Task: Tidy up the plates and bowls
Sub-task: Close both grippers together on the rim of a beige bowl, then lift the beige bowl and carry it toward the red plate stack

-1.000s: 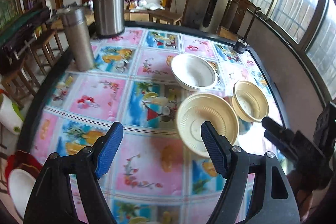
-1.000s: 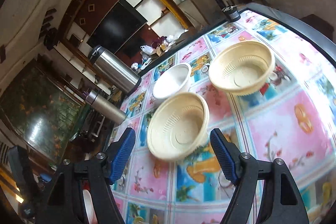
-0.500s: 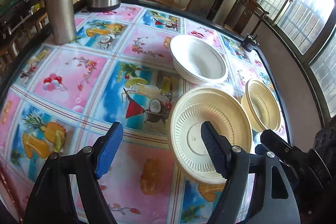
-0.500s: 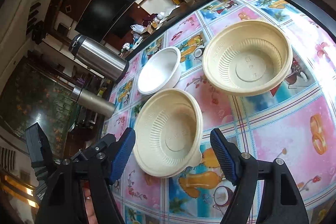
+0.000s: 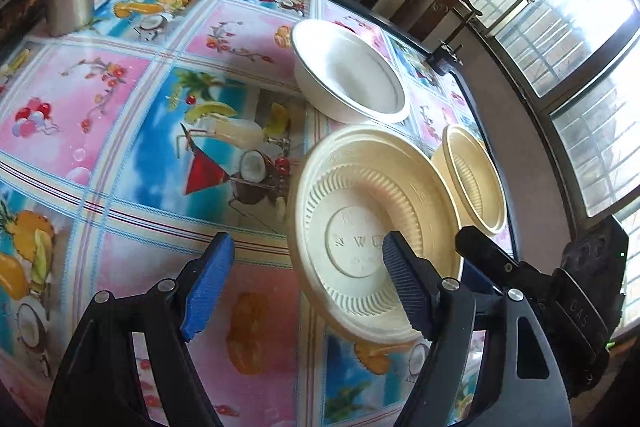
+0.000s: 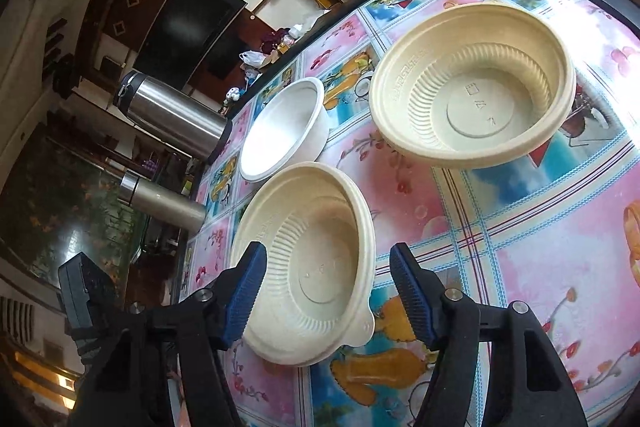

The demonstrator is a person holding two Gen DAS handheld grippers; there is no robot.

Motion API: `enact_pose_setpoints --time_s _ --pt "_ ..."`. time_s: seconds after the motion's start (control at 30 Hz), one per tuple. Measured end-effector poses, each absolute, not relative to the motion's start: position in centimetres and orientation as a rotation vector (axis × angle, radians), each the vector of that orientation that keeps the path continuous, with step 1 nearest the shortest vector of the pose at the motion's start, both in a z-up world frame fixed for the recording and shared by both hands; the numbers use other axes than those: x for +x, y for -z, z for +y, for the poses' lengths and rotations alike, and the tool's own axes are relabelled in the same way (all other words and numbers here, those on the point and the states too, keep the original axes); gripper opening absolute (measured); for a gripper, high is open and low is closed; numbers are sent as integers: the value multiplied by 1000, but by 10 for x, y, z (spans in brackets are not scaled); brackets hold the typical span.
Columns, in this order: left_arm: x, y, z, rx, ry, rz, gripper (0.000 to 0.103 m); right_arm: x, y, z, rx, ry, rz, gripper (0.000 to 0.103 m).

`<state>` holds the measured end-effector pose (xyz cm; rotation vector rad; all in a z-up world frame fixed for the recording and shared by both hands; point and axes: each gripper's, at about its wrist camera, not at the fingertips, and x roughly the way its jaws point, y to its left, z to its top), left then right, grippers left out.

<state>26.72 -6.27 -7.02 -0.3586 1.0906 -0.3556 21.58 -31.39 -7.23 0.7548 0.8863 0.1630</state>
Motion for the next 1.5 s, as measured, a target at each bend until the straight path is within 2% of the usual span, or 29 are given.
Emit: enact_pose_setpoints --time_s 0.1,0.33,0.37,0.4,0.43,0.57,0.63,0.77,0.83,0.97,1.1,1.17,1.3,1.5 --pt "268 71 -61 -388 374 1079 76 216 75 -312 756 -170 892 60" --pt "270 78 -54 -385 347 1075 75 214 79 -312 779 -180 878 60" --pt "271 81 -52 -395 349 1081 72 214 79 -313 782 -180 872 60" --pt "272 83 -50 -409 350 1088 63 213 79 -314 786 -178 866 60" --pt "273 85 -49 -419 350 1092 59 213 80 -315 790 -178 861 59" --pt "274 87 -42 -435 328 1095 59 214 83 -316 804 -174 857 59" --pt "273 86 -41 -444 335 1092 54 214 84 -316 801 -169 855 55" --pt "273 87 -40 -446 329 1096 51 213 84 -317 799 -159 848 53" --pt "273 89 -40 -448 332 1102 43 212 85 -318 806 -155 850 52" --pt "272 90 -41 -464 349 1107 37 212 87 -319 801 -137 856 45" --pt "270 87 -43 -465 363 1099 22 209 86 -319 794 -132 850 38" --pt "269 86 -43 -461 365 1094 20 209 85 -318 793 -130 847 38" --pt "268 85 -46 -460 377 1091 10 208 85 -319 797 -128 845 36" --pt "267 83 -49 -453 383 1083 9 207 84 -319 789 -123 838 25"
